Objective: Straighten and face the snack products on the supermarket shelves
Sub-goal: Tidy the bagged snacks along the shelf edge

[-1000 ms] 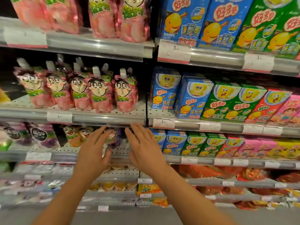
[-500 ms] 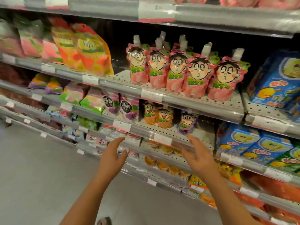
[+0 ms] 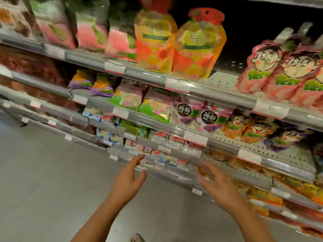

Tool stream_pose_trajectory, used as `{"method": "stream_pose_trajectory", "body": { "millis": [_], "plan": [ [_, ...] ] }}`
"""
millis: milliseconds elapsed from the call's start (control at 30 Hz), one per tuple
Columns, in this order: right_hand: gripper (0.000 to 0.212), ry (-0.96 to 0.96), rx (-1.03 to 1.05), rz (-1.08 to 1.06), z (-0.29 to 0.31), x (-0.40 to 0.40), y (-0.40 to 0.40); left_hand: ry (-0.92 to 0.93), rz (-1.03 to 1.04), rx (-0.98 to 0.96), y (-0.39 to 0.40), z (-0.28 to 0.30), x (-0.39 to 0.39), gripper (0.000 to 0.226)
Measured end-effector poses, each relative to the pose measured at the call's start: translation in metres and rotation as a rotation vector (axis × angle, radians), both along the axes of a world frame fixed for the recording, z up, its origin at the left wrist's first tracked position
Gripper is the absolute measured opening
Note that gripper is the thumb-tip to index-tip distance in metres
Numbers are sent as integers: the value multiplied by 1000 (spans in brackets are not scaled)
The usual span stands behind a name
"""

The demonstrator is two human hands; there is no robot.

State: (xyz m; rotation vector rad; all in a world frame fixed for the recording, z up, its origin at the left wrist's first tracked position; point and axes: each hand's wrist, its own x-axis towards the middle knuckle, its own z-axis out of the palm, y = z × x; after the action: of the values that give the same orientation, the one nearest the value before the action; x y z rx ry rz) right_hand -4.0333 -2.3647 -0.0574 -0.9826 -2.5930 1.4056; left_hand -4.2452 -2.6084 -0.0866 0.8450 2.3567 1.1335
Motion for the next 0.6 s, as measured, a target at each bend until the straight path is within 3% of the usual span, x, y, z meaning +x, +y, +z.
{"method": "stream_pose_trajectory", "body": {
  "millis": [267, 600],
  "plan": [
    [55, -77, -15, 70, -25, -84, -33, -66, 62, 34, -39, -13, -86, 53],
    [50, -127, -148, 111, -84, -220, -43, 9, 52, -169, -65, -43, -167, 54]
  ]
}}
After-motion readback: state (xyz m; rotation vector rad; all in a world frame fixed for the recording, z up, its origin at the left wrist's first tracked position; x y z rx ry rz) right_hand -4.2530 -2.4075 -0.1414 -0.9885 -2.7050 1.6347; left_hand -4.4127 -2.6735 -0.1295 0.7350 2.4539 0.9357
